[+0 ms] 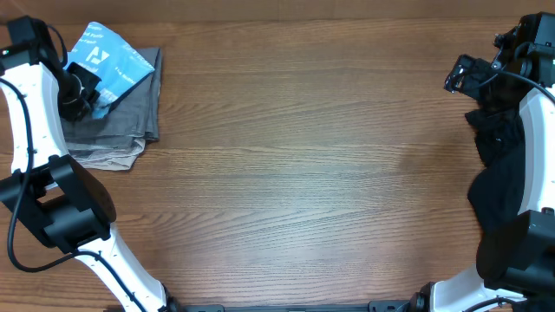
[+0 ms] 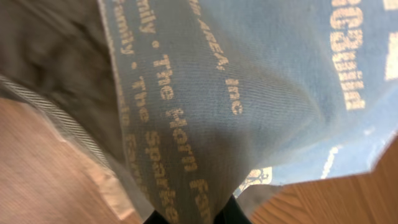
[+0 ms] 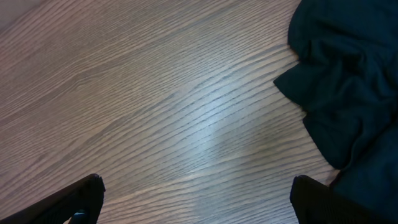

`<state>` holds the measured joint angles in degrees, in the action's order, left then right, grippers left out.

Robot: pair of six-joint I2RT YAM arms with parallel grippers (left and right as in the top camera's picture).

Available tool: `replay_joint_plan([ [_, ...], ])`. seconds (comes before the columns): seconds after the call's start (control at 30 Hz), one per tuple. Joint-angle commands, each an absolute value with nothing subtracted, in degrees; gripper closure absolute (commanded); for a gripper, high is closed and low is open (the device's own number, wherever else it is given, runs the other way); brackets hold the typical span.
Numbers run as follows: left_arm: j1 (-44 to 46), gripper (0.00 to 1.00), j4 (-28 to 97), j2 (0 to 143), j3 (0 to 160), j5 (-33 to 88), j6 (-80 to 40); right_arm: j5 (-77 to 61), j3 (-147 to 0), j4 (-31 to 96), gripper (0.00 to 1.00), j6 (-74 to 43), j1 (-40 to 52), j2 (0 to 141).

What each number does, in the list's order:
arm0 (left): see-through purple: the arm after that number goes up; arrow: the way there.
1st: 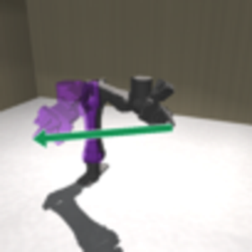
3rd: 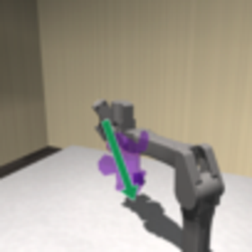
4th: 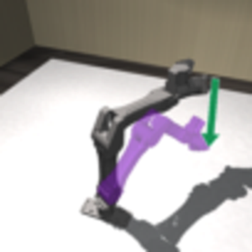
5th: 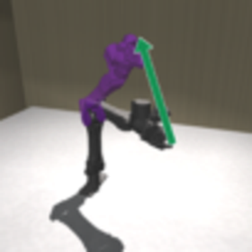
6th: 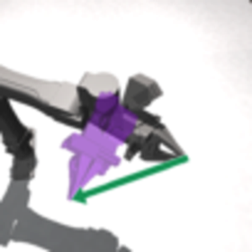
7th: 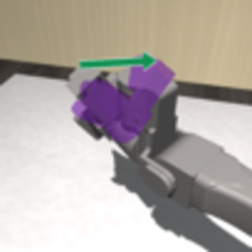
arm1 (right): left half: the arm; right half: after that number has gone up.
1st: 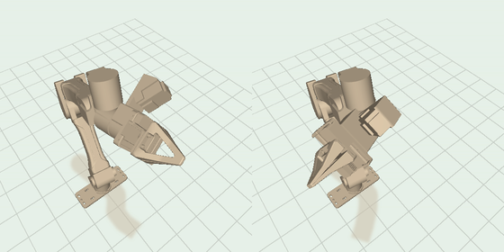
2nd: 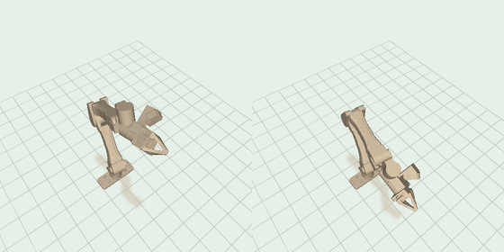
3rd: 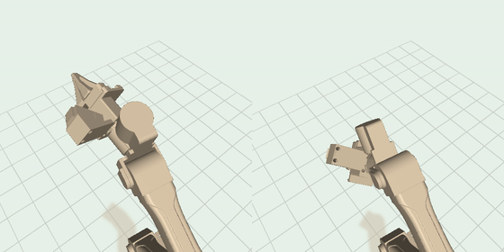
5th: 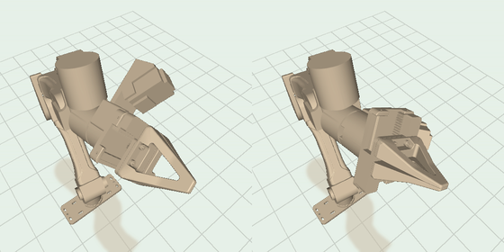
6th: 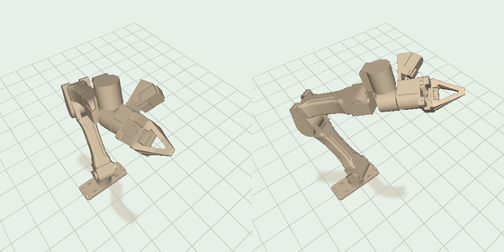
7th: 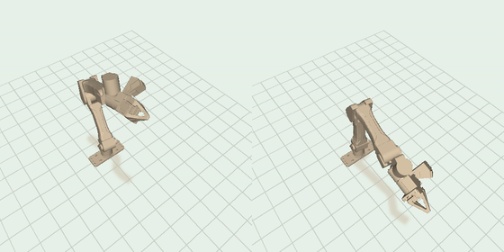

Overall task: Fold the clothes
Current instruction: 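Lower the blue shirt onto the grey clothes stack with the left gripper, then release the blue shirt and raise the left gripper off the stack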

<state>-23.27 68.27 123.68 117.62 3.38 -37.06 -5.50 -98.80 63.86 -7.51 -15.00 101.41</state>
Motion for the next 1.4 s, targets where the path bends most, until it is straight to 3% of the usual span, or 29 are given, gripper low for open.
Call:
replay_joint_plan([
  [0.0,-24.7,0.96,69.3,121.1,117.6,-2.6,-35.5,-5.2,-99.0,63.6,0.0,-7.7,-15.2,101.1],
  [0.2,-25.6,0.96,70.1,121.1,116.8,-5.1,-35.0,-5.2,-99.0,63.5,0.0,-7.7,-15.2,101.1],
  [0.37,-25.6,0.65,69.7,121.1,115.9,-4.4,-34.1,-5.2,-99.0,63.5,0.0,-7.7,-15.2,101.1],
  [0.4,-25.9,0.51,69.5,120.9,116.6,-2.8,-32.9,-5.2,-99.0,63.5,0.0,-7.7,-15.2,101.1],
  [0.47,-26.6,0.37,69.3,120.8,119.7,5.4,-27.5,-5.2,-99.0,63.5,0.0,-7.7,-15.2,101.1],
  [0.67,-29.2,0.28,74.6,120.7,132.0,24.2,-20.0,-5.2,-99.0,63.5,0.0,-7.7,-15.2,101.1],
  [0.7,-29.3,0.39,74.7,120.7,132.9,25.3,-19.2,-5.2,-99.0,63.5,0.0,-7.7,-15.2,101.1],
  [0.77,-29.3,0.88,74.7,120.7,133.2,26.7,-16.5,-5.2,-99.0,63.5,0.0,-7.7,-15.2,101.1],
  [0.8,-29.3,0.96,74.8,120.9,133.0,26.6,-15.7,-5.2,-99.0,63.5,0.0,-7.7,-15.2,101.1],
  [1.03,-28.4,0.96,73.4,121.3,122.6,26.5,-10.2,-5.2,-99.0,63.5,0.0,-7.7,-15.2,101.1],
  [1.37,-31.9,0.96,58.5,121.3,102.5,25.1,-10.3,-5.2,-99.0,63.5,0.0,-7.7,-15.2,101.1],
])
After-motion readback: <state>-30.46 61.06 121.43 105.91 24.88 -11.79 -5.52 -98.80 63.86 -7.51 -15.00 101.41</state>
